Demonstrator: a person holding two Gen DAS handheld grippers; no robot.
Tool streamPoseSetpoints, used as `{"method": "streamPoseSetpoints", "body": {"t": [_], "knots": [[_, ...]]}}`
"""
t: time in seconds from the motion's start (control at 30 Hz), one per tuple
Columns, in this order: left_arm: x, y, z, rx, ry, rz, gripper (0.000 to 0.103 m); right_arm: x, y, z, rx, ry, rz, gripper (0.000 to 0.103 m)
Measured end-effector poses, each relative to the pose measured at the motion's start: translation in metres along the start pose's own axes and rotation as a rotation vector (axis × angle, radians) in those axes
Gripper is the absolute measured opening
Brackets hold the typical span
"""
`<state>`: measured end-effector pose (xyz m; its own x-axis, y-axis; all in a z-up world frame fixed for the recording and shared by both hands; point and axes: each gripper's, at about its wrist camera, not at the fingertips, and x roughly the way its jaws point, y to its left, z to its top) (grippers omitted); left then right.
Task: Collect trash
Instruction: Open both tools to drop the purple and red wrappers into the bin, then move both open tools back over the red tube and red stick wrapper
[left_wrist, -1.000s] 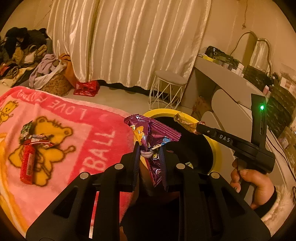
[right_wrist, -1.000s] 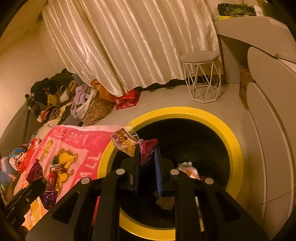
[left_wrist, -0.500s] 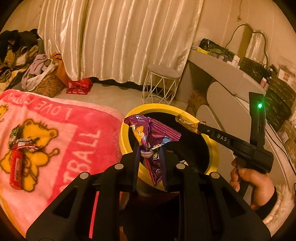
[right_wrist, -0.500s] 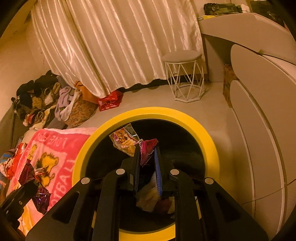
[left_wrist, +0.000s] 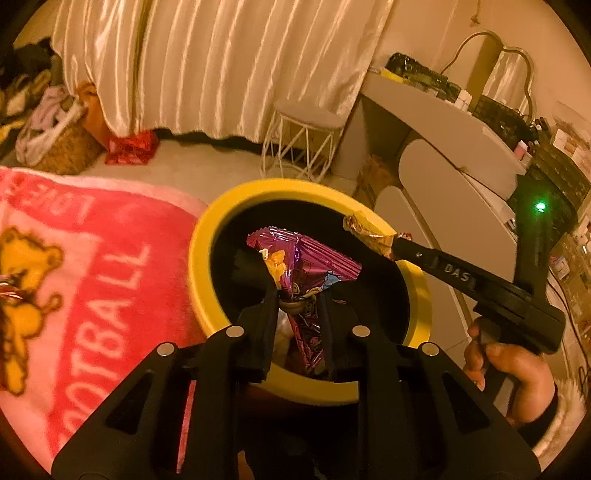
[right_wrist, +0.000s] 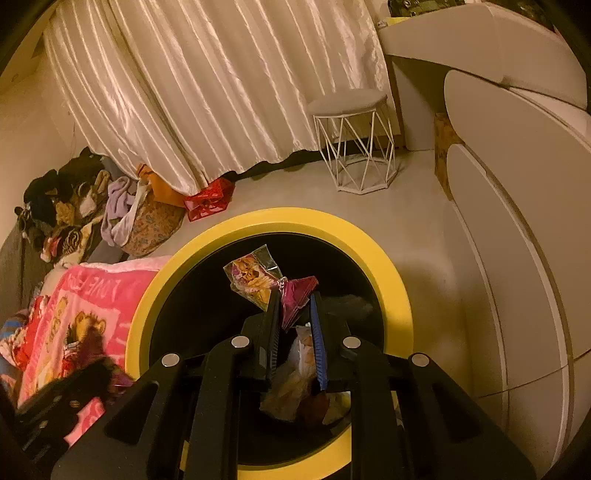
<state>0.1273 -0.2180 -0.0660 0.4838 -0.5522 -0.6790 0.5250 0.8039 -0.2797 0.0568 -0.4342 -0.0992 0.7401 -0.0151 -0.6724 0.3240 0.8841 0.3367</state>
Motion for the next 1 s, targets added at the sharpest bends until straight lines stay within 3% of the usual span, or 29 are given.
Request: {"method": "streamPoseSetpoints", "body": {"t": [0.03,0.1,0.17,0.23,0.37,0.5,0.7,1.0], "knots": [[0.003,0.0,0.0,-0.001,0.005,0.005,0.021,0.0,-0.002,0.0,0.008,-0.001,0.006,0.019],[0.006,0.0,0.002,-0.006,0.008,0.002,0.053,-0.001,-0.005,0.001,0.028,-0.006,0.018,0.033],[0.003,0.0,0.002,-0.005,-0.01,-0.002,0.058,-0.002,-0.006,0.002,0.036,-0.018,0.02,0.045],[-0.002,0.001,0.002,0.005,-0.023,0.012,0.064,-0.002,-0.005,0.003,0.031,-0.023,0.023,0.046],[-0.02,0.008,0.0,0.007,-0.076,0.058,0.086,-0.003,0.004,0.002,0.008,-0.028,0.037,0.051],[-0.036,0.02,-0.003,0.0,-0.113,0.121,0.092,-0.006,0.023,0.0,-0.037,-0.039,0.075,0.057],[-0.057,0.042,-0.01,-0.035,-0.135,0.218,0.092,-0.013,0.057,-0.007,-0.127,-0.059,0.139,0.065],[-0.091,0.08,-0.021,-0.102,-0.176,0.347,0.092,-0.009,0.118,-0.02,-0.289,-0.028,0.234,0.067]]}}
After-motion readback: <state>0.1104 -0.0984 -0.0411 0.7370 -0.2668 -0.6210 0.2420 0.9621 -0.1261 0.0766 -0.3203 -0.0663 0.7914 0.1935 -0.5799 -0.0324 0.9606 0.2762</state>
